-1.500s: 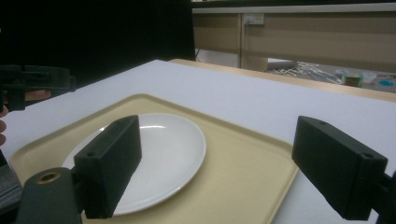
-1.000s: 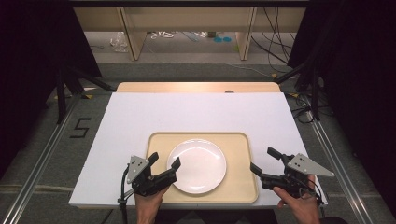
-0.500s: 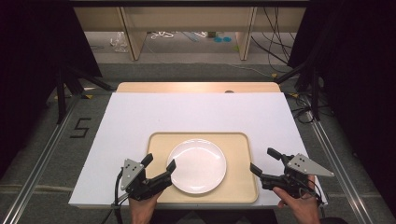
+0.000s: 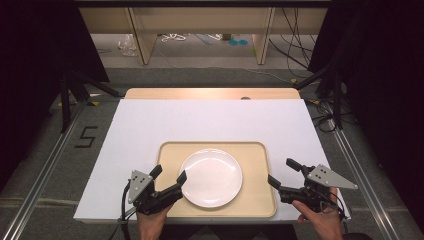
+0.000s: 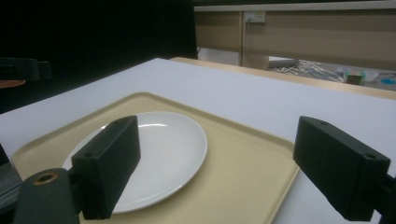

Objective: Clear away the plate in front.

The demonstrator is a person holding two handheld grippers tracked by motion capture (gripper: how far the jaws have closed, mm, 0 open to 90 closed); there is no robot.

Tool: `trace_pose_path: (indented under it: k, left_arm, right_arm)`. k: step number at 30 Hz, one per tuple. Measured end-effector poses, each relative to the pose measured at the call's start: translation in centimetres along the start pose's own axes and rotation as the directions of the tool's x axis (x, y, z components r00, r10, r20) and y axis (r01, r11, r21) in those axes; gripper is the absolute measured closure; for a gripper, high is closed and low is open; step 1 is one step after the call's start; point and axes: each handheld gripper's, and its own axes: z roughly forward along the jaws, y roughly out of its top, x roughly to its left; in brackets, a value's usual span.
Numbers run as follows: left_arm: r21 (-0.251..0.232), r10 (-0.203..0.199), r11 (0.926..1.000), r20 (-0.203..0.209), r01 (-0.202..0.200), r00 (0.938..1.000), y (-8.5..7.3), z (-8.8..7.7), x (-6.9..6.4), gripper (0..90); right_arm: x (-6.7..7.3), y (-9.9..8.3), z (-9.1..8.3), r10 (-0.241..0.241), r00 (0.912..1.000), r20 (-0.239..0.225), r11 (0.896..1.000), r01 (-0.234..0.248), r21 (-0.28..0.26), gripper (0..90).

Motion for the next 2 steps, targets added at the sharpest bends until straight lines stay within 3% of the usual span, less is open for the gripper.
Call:
trace_pose_path:
  k: [2]
  left_arm:
    - [0.000,0.000,1.0000,0.002,0.000,1.0000,-0.01,0.02,-0.01,14.8]
  right_arm:
    - [-0.02,0.00,-0.02,-0.002,1.0000,0.005,1.000,0.002,-0.001,15.8]
